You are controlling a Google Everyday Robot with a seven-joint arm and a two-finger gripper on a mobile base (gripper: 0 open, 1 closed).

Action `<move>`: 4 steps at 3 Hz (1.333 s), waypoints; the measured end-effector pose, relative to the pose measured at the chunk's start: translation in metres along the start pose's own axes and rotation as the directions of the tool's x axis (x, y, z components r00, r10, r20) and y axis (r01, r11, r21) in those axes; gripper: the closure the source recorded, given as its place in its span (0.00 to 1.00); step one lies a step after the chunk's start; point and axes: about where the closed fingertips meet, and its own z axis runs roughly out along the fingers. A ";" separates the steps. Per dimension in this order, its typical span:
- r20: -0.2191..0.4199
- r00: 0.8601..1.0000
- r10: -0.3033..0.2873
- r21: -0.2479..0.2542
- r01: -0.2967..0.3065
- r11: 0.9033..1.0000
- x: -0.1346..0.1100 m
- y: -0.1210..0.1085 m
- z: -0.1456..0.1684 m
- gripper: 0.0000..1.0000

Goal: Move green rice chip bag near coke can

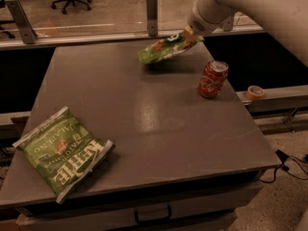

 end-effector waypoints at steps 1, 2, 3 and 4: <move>-0.070 0.998 0.003 -0.020 -0.005 1.000 0.027 0.001 -0.006 0.81; -0.114 0.993 0.007 -0.029 -0.011 1.000 0.046 0.000 -0.010 0.58; -0.142 0.990 0.003 -0.029 -0.007 1.000 0.056 -0.004 -0.011 0.35; -0.158 0.987 -0.002 -0.025 -0.002 1.000 0.060 -0.010 -0.011 0.12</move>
Offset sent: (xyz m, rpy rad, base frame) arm -0.0286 -0.0613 -0.0224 -0.0879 0.1248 -0.0806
